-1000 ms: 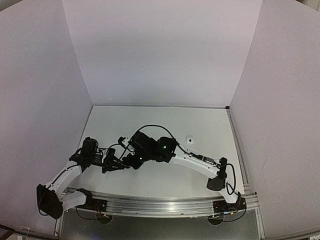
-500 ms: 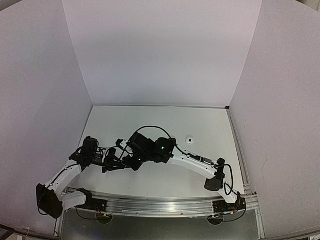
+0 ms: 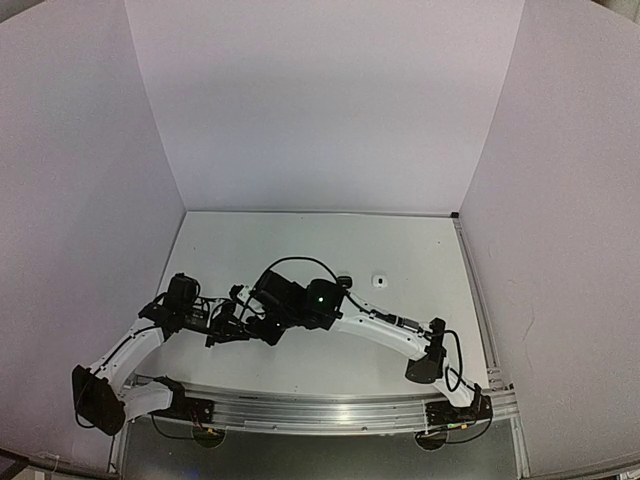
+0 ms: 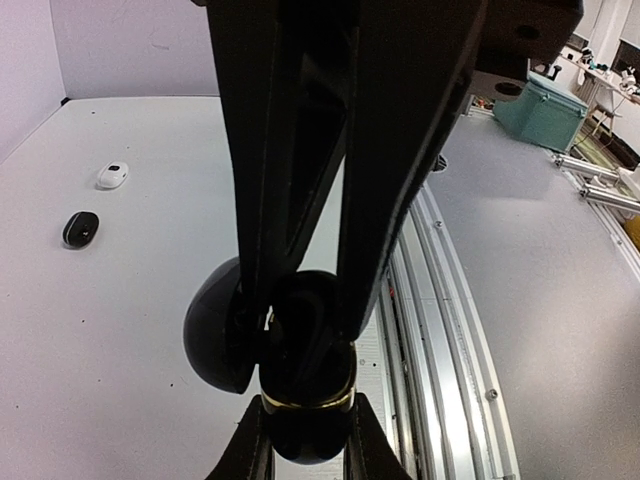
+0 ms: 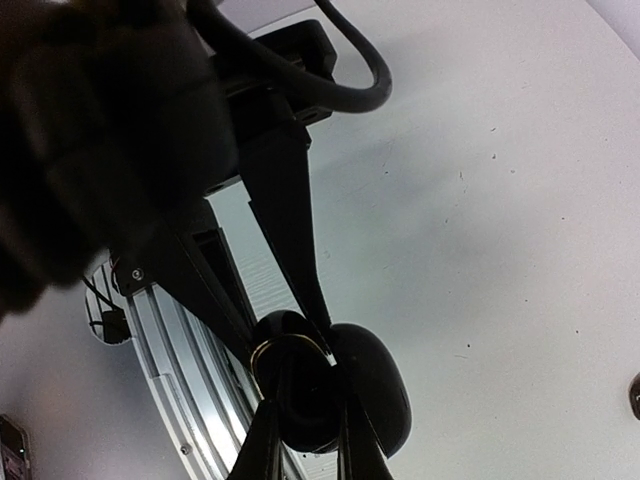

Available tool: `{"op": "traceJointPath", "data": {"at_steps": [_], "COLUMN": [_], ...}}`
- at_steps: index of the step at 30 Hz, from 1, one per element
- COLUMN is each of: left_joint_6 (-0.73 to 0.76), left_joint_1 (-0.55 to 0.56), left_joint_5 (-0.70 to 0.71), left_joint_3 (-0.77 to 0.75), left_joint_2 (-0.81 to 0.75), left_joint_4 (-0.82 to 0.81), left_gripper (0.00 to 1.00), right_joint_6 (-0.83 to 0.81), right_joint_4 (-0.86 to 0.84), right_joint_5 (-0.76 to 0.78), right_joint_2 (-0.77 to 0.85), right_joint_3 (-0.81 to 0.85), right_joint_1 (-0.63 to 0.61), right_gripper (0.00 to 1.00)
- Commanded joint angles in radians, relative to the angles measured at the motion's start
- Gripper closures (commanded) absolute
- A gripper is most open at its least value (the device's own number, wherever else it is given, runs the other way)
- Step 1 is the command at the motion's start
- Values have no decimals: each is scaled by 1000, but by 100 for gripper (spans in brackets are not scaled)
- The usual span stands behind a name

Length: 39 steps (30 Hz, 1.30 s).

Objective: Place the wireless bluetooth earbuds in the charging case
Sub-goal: Insert the left earbud into the left side groove of the charging case.

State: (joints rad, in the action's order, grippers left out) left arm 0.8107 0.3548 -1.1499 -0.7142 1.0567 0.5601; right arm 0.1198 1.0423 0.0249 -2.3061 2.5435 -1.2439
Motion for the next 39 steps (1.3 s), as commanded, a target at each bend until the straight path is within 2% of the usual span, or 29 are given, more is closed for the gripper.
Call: {"op": "traceJointPath", "data": {"at_steps": [1, 10, 14, 19, 39], "left_joint_6": [97, 139, 201, 202, 205], "left_joint_1": [15, 36, 37, 37, 49], "left_joint_5": [22, 103, 140, 171, 168], "left_joint_3": [-77, -89, -75, -59, -64], "left_joint_2": [6, -2, -16, -42, -36], "left_joint_4": [43, 59, 86, 49, 60], "left_gripper": [100, 100, 100, 100, 100], "right_joint_6": [-30, -39, -2, 48, 61], "right_joint_4": [78, 98, 97, 98, 46], "right_joint_5": [43, 43, 43, 37, -2], "right_joint_2": [-45, -70, -46, -35, -86], "right_joint_3": [26, 47, 22, 1, 88], "right_joint_1": [2, -1, 1, 1, 1], "right_gripper": [100, 100, 100, 100, 100]}}
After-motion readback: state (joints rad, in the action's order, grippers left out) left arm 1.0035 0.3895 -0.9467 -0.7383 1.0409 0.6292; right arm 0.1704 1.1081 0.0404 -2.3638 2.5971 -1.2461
